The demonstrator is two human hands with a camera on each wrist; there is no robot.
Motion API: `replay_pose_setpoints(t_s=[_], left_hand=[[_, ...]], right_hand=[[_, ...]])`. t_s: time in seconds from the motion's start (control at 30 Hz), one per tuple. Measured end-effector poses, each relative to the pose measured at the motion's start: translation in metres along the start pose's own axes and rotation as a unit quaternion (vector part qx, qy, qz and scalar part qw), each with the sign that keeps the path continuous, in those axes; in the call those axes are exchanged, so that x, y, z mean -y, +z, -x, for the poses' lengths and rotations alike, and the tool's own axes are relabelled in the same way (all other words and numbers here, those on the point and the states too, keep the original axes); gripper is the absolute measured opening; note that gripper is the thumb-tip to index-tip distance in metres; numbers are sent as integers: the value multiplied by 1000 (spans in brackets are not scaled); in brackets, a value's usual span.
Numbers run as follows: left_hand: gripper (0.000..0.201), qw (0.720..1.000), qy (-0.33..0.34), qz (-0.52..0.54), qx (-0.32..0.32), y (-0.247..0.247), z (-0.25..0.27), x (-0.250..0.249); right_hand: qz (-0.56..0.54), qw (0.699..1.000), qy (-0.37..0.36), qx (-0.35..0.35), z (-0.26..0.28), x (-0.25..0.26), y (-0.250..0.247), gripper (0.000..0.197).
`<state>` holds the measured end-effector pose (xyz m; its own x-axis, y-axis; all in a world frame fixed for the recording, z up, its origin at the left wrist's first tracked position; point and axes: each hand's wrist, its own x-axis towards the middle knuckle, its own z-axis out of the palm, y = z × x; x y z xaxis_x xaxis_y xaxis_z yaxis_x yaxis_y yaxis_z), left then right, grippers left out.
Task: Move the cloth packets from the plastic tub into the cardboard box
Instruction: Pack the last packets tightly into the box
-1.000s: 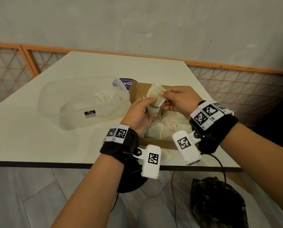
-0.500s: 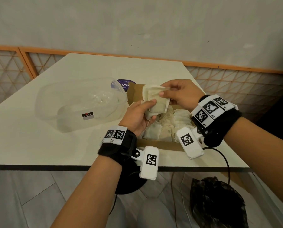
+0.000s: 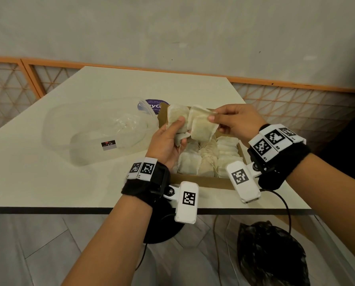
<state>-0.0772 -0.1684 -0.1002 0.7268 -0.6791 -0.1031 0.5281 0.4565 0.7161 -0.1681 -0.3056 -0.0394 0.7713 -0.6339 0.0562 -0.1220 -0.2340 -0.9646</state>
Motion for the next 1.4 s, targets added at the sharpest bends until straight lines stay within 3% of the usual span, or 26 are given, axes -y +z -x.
replay_pose_setpoints(t_s=[0.13,0.27,0.47,0.57,0.73,0.97,1.03,1.1,1.17,1.27,1.33,1.4], left_hand=[[28,999,2,-47,20,4,4,0],[12,997,-8,-79,14,4,4,1],[6,999,11,-23,-26,1,2,-2],[5,999,18,18,-36,1,2,-3],[4,998,34,45,-28,0,1,-5],[2,998,35,31,-30,0,3,-4],[3,999,33,25,-27,-1,2,-3],[3,999,27,18,-20,-1,0,-2],[6,1000,18,-3,-14,-1,0,-2],[16,998,7,-68,11,1,2,1],[16,994,1,-104,27,3,4,2],[12,993,-6,-111,30,3,5,2]], right_hand=[[-8,1000,-8,29,4,3,4,6],[-5,997,-23,74,7,11,9,8],[90,995,-28,30,7,5,-2,8],[99,994,-14,44,18,-1,-4,7],[52,988,38,143,34,-10,10,5],[93,981,89,148,24,-29,30,9],[151,977,68,131,20,-24,28,4],[191,979,12,69,18,-14,24,22],[165,984,-68,3,18,3,20,38],[145,982,-120,34,15,20,19,58],[168,977,-119,62,10,21,19,49],[171,977,-120,49,5,20,18,23]])
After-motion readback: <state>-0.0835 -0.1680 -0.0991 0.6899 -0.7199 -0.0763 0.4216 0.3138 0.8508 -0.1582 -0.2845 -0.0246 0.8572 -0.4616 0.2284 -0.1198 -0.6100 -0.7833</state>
